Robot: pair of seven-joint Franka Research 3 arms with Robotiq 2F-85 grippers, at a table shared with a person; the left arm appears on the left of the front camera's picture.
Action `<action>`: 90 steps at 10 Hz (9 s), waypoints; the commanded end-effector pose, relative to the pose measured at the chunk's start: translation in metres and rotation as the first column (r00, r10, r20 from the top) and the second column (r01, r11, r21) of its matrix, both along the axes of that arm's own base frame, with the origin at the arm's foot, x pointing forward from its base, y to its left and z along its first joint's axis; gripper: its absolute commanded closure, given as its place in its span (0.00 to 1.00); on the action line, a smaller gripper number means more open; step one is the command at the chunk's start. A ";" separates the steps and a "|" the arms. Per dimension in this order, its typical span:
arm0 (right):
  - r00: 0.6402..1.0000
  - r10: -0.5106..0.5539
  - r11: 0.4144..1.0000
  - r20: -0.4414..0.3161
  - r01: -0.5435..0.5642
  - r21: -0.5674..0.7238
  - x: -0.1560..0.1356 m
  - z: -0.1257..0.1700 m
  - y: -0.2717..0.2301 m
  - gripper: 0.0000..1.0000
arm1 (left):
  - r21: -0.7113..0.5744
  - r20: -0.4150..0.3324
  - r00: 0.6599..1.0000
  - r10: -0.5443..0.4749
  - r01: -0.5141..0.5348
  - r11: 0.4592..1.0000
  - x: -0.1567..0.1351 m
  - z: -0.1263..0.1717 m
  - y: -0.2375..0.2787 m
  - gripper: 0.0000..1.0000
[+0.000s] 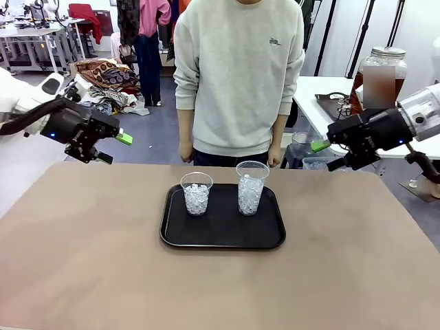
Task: Pour the drink into the iced cup.
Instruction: Pick up the iced cup indicated by the human and present it to them.
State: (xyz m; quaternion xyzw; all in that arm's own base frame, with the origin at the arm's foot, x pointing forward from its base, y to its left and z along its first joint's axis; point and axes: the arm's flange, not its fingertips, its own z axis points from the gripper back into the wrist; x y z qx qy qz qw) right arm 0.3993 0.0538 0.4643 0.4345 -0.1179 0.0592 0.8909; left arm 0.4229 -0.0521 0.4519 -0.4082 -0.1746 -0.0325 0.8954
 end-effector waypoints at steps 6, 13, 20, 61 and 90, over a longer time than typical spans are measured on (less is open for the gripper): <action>0.975 0.013 0.933 -0.220 0.067 0.353 0.024 -0.034 -0.039 0.00 | -0.355 -0.235 0.962 -0.141 0.050 0.934 0.024 -0.037 0.026 0.00; 0.953 -0.007 0.921 -0.301 0.124 0.369 0.027 -0.059 -0.050 0.00 | -0.394 -0.260 0.942 -0.210 0.095 0.914 0.030 -0.054 0.028 0.00; 0.953 -0.007 0.921 -0.301 0.124 0.369 0.027 -0.059 -0.050 0.00 | -0.394 -0.260 0.942 -0.210 0.095 0.914 0.030 -0.054 0.028 0.00; 0.879 0.343 0.882 0.331 -0.422 0.207 0.038 -0.061 -0.045 0.00 | -0.394 -0.260 0.942 -0.210 0.095 0.914 0.030 -0.054 0.028 0.00; 0.216 0.333 0.777 0.918 -0.614 -0.137 0.124 -0.200 0.038 0.00 | -0.394 -0.260 0.942 -0.210 0.095 0.914 0.030 -0.054 0.028 0.00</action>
